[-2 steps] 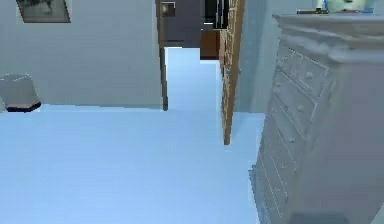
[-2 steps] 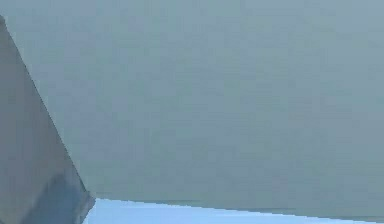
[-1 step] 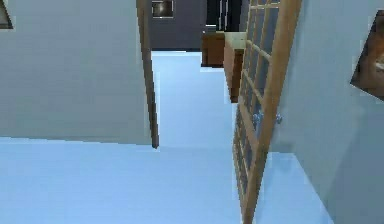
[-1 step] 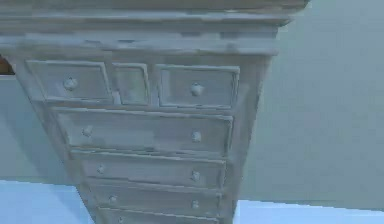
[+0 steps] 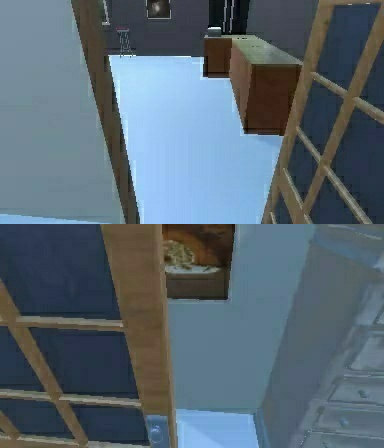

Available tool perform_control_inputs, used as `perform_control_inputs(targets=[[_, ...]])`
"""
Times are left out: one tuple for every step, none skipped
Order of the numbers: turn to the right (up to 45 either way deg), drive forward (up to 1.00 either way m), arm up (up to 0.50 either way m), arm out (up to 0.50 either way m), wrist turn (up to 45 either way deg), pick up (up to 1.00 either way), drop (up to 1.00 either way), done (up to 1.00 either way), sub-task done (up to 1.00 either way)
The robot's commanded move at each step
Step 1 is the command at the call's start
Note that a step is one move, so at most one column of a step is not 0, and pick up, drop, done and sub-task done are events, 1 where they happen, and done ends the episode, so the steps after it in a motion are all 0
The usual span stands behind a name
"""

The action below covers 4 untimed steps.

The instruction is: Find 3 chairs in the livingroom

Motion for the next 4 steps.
perform_control_inputs(targets=[[0.0, 1.0, 0.0, 0.0, 0.0, 0.0, 0.0, 0.0, 0.0], [-3.0, 0.0, 0.0, 0.0, 0.0, 0.0, 0.0, 0.0, 0.0], [0.0, 0.15, 0.0, 0.0, 0.0, 0.0, 0.0, 0.0, 0.0], [-45.0, 0.0, 0.0, 0.0, 0.0, 0.0, 0.0, 0.0, 0.0]])
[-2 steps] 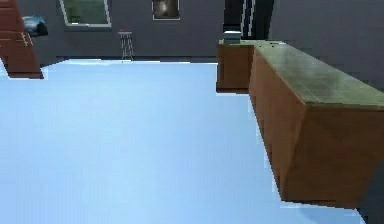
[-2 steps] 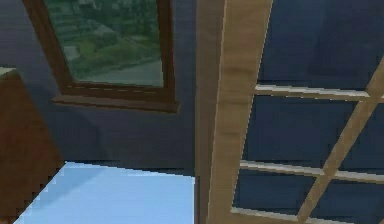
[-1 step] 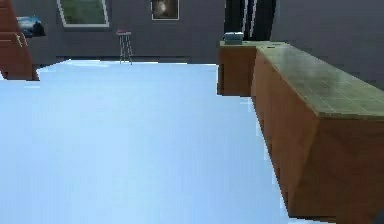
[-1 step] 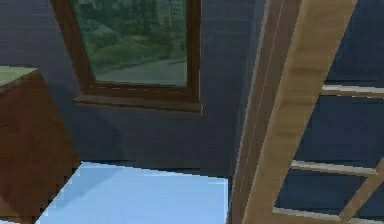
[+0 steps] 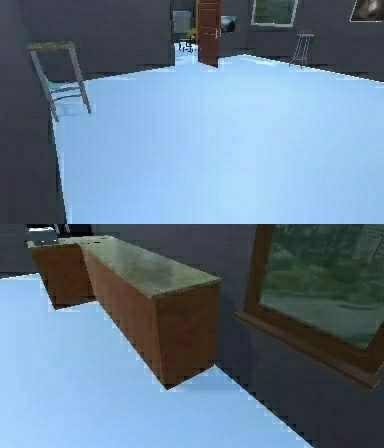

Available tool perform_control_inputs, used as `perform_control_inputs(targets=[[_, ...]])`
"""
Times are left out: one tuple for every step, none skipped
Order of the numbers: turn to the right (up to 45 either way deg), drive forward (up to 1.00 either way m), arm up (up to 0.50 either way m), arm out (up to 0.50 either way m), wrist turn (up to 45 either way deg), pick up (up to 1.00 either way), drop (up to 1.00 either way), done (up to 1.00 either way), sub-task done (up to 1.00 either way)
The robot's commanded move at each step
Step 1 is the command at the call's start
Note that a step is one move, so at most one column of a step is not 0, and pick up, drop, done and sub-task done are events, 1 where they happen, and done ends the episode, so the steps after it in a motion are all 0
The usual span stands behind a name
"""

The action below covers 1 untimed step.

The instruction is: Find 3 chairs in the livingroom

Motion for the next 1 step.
perform_control_inputs(targets=[[0.0, 1.0, 0.0, 0.0, 0.0, 0.0, 0.0, 0.0, 0.0]])
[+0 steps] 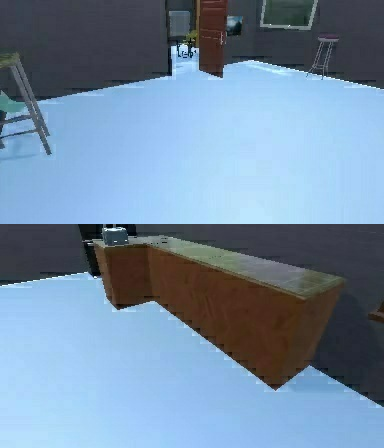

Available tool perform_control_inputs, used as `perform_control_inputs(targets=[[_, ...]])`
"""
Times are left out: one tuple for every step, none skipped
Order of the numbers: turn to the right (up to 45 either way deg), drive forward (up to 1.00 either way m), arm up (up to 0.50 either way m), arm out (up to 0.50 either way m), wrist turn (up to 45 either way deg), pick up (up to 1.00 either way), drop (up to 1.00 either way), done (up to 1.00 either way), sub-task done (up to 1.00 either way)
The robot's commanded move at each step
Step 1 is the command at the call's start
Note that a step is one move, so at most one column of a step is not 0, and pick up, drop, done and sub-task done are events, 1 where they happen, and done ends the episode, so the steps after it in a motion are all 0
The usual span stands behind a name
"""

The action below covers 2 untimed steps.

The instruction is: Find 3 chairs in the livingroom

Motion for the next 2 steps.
perform_control_inputs(targets=[[0.0, 1.0, 0.0, 0.0, 0.0, 0.0, 0.0, 0.0, 0.0], [0.0, 1.0, 0.0, 0.0, 0.0, 0.0, 0.0, 0.0, 0.0]])
